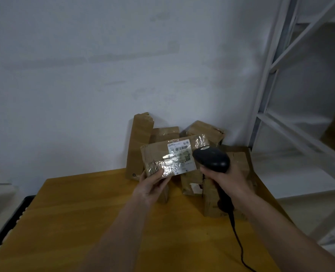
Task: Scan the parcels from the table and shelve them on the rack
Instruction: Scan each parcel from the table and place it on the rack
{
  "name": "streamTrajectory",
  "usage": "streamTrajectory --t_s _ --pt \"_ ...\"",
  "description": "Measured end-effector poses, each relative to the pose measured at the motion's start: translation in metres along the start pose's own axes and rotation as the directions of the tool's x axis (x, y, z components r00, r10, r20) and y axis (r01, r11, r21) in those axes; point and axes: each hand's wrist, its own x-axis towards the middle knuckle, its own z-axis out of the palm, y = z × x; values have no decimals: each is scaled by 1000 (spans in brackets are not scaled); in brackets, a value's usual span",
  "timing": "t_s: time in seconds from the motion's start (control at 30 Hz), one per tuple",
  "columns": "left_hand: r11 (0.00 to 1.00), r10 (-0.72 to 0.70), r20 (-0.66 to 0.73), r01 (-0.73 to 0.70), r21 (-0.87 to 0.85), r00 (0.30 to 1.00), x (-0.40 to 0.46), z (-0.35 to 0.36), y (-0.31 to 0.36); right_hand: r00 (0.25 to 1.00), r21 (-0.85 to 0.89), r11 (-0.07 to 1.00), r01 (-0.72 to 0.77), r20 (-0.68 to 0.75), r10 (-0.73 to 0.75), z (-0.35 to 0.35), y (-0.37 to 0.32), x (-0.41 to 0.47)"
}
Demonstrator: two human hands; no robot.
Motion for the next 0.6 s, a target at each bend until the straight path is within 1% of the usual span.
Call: streamTrajectory --t_s 0.23,0.37,0.6 --pt "1000 13 92 -14 12 996 2 4 7 999 21 999 -37 28 36 -1 -3 -13" --pt "1000 17 106 -18 14 994 4 7 7 999 37 999 -33 42 31 0 -7 -17" --pt "1000 17 140 -17 -3 990 4 13 5 997 12 1000 -12 71 11 -4 -7 -17"
